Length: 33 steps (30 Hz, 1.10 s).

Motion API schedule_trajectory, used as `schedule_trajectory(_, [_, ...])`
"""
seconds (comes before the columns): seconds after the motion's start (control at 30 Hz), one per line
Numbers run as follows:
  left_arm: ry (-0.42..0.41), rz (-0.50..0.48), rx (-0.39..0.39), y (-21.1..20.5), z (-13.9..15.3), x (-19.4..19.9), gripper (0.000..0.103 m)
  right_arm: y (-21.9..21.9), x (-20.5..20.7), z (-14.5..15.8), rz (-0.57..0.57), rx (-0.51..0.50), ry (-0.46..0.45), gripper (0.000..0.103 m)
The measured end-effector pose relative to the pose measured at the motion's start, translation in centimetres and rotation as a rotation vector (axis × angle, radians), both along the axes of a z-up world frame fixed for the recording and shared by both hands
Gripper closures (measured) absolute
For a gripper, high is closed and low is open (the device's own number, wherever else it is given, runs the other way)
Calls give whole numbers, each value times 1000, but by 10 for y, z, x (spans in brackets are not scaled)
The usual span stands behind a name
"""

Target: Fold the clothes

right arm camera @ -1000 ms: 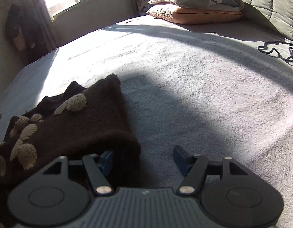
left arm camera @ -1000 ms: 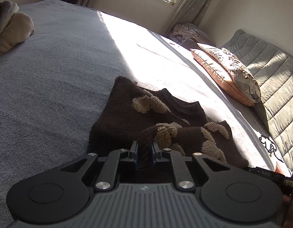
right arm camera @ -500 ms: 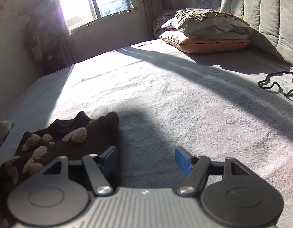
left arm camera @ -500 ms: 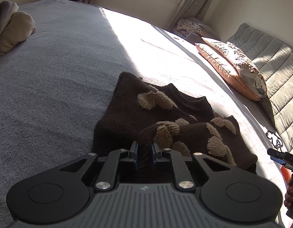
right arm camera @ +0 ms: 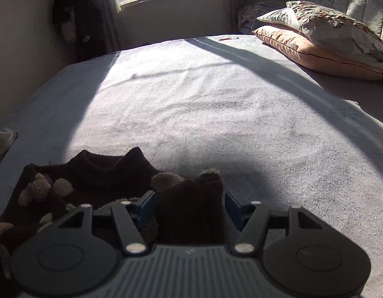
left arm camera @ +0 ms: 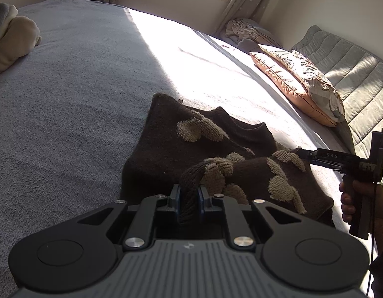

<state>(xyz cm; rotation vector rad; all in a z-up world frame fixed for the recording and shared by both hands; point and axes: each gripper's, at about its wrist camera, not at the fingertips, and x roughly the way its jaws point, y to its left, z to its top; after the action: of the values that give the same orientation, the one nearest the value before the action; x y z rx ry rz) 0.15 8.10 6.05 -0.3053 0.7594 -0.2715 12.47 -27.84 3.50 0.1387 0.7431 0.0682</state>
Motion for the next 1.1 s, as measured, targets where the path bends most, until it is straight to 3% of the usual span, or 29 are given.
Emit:
schedule_trajectory(0.03, [-6,0,4,-1,0,1,89,0,5,-4,-4,-4,15,41])
schedule_trajectory(0.1, [-18,0,13,-3,0,3,89,-2,11,-17,-21,-10,63,57])
schedule_trajectory(0.13, [-24,0,17,-5,0,4,89,-8,10,-23,-35,25,65,68])
schedule_trajectory(0.2, [-36,0,26,-7,1,6,89,-33,7,-27,-118,198,43,83])
schedule_trajectory(0.33, [-61,0,43,-11,1,11,88,-93,-6,-44,-287,581,8,87])
schedule_trajectory(0.4, [-73,0,52,-14,1,13,88,-106,-11,-57,-317,662,10,87])
schedule_trajectory(0.47, [-76,3,95,-17,-1,18,88,-109,-12,-65,-317,680,9,86])
schedule_trajectory(0.57, [-50,-9,117,-14,-5,26,87,-99,-9,-59,-269,576,8,83])
schedule_trajectory(0.6, [-47,-10,114,-12,-5,27,86,-97,-10,-52,-269,533,11,78])
schedule_trajectory(0.67, [-41,-11,107,-8,-5,30,85,-92,-17,-34,-286,405,-3,58])
schedule_trajectory(0.77, [-54,-8,126,-6,-3,31,85,-72,-42,-5,-238,195,-68,58])
schedule_trajectory(0.9, [-63,-12,150,-9,-4,30,86,-37,-83,14,-41,119,-120,63])
schedule_trajectory(1.0, [-67,-16,167,-12,-4,29,86,-8,-87,-5,34,9,12,67])
schedule_trajectory(1.07, [-64,-19,159,-11,-4,29,86,-3,-86,-23,18,-71,28,66])
schedule_trajectory(1.1, [-67,-15,160,-9,-3,28,85,-7,-87,-24,5,-51,23,66])
